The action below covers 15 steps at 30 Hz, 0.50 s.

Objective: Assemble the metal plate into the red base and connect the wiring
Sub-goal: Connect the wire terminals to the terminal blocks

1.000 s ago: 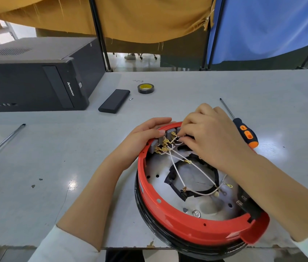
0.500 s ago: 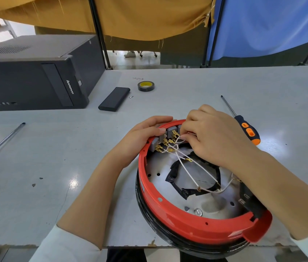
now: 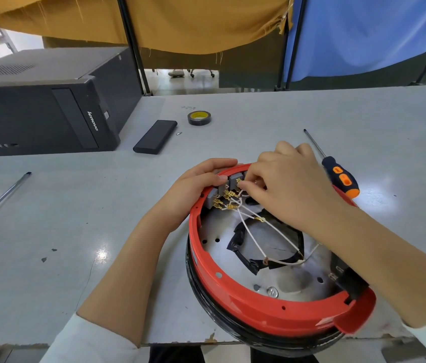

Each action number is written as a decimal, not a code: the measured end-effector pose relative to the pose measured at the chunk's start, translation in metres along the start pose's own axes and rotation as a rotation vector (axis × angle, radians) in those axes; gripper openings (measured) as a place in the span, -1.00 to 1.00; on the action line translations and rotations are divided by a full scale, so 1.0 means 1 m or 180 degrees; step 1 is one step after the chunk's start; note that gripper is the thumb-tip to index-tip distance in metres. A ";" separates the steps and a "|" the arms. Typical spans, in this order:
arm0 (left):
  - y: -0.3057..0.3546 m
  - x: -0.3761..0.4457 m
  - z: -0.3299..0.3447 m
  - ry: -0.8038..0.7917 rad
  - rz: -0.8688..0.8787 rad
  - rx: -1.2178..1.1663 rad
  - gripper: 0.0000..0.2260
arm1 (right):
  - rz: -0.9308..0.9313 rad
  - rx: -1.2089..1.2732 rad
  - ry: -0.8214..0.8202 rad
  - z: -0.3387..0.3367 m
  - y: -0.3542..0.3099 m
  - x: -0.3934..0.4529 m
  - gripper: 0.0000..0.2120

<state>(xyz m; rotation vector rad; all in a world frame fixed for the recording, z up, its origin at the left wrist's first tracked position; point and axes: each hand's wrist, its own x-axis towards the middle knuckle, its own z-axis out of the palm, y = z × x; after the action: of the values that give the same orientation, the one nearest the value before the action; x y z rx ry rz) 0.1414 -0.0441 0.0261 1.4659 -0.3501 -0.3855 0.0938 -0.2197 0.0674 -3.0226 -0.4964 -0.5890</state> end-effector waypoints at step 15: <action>0.003 -0.001 0.001 0.0030 -0.0028 -0.0009 -0.66 | 0.0367 0.1354 -0.0089 0.015 0.009 0.007 -0.81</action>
<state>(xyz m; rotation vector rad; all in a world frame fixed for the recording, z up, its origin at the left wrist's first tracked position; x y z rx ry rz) 0.1401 -0.0441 0.0294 1.4663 -0.3357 -0.3859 0.1080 -0.2245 0.0562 -2.6353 -0.3860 -0.3772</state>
